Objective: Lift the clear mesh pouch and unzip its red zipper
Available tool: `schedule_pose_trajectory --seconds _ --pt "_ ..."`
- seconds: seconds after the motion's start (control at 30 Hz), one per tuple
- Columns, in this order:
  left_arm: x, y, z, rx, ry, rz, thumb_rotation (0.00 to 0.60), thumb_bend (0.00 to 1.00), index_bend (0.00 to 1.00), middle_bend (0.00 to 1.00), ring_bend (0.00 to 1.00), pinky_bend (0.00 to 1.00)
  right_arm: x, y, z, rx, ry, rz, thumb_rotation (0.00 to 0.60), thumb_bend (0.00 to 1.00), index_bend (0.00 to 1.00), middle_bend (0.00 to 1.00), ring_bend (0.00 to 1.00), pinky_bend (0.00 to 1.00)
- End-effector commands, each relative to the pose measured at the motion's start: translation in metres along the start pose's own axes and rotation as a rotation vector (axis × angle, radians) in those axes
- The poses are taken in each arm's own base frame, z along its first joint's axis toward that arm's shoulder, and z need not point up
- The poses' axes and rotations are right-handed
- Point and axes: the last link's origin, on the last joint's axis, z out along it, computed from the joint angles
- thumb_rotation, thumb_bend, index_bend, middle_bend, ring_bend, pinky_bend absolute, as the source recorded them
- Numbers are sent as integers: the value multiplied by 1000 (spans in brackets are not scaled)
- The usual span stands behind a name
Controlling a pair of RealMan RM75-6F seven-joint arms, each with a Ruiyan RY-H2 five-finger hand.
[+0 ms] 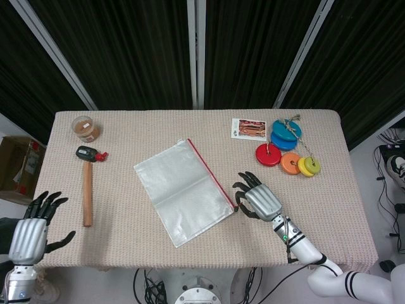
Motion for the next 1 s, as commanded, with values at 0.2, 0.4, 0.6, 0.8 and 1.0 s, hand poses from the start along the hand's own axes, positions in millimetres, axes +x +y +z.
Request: schedule_pose_trajectory --seconds 0.2,0.4,0.6,0.8,1.0 --pt "-4 75 43 -259 -141 -354 600 161 272 170 70 148 76 -57 22 182 160 -10 600 513 714 189 0 49" --pt "-4 119 76 -295 -160 -437 600 139 297 176 76 163 113 -99 49 273 252 21 600 513 717 185 0 3" --pt "4 146 94 -281 -207 -592 599 124 313 205 87 192 132 -133 77 299 304 68 600 513 716 181 0 0" --pt "5 159 105 -256 -227 -621 581 123 325 210 88 200 136 -161 103 311 334 118 600 514 716 181 0 0" --pt "0 163 119 -186 -228 -618 537 125 355 219 95 217 138 -173 124 271 368 183 600 521 715 181 0 0"
